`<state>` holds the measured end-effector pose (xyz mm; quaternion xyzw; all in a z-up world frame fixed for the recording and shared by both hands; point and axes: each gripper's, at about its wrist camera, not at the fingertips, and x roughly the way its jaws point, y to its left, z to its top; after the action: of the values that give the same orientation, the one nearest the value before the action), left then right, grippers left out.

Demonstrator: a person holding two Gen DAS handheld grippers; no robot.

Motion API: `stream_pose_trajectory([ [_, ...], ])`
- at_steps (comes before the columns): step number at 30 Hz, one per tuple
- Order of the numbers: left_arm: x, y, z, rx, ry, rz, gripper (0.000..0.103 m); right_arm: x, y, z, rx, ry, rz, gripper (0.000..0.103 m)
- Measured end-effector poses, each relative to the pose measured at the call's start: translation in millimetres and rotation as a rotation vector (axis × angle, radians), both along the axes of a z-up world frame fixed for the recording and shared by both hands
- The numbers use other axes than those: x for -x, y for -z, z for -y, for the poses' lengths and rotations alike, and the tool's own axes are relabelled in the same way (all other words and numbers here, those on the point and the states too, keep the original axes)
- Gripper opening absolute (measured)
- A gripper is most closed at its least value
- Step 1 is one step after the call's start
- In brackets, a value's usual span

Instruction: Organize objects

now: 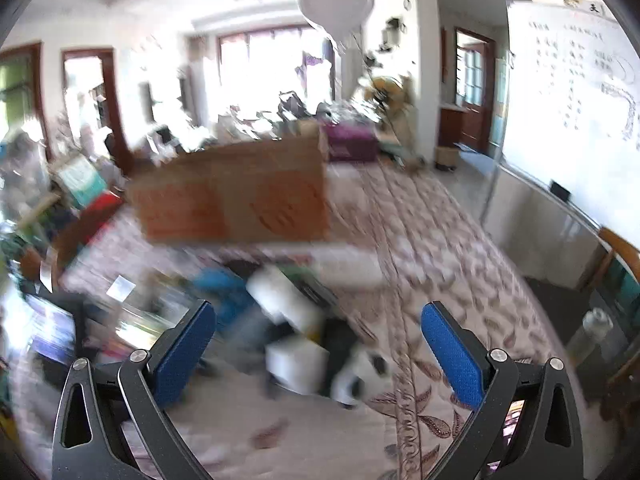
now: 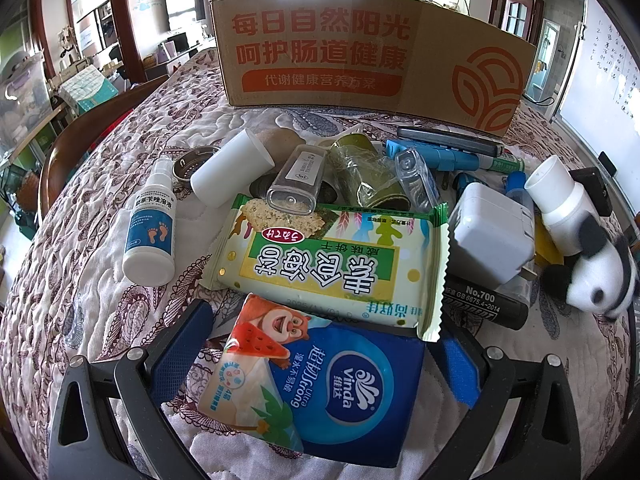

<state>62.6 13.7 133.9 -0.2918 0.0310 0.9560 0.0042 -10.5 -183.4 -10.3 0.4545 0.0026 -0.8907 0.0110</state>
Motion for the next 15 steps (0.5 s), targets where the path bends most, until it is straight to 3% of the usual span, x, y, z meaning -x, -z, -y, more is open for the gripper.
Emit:
stream_pose_trajectory([
  [3, -24.2, -58.8, 37.4, -0.024, -0.062, -0.088, 0.103, -0.1, -0.1, -0.1, 0.000, 0.000, 0.000, 0.103],
  [6, -50.2, -97.4, 88.7, -0.091, -0.096, -0.202, 0.103, -0.2, -0.2, -0.2, 0.000, 0.000, 0.000, 0.103],
  [9, -71.1, -113.4, 150.7, -0.242, -0.055, -0.294, 0.103, -0.3, -0.2, -0.3, 0.000, 0.000, 0.000, 0.103],
  [12, -96.1, -108.8, 213.8, -0.329, -0.048, -0.350, 0.103, -0.3, -0.2, -0.3, 0.000, 0.000, 0.000, 0.103],
  [15, -115.2, -109.9, 249.1, -0.307, -0.123, -0.392, 0.103, -0.3, -0.2, -0.3, 0.000, 0.000, 0.000, 0.103],
])
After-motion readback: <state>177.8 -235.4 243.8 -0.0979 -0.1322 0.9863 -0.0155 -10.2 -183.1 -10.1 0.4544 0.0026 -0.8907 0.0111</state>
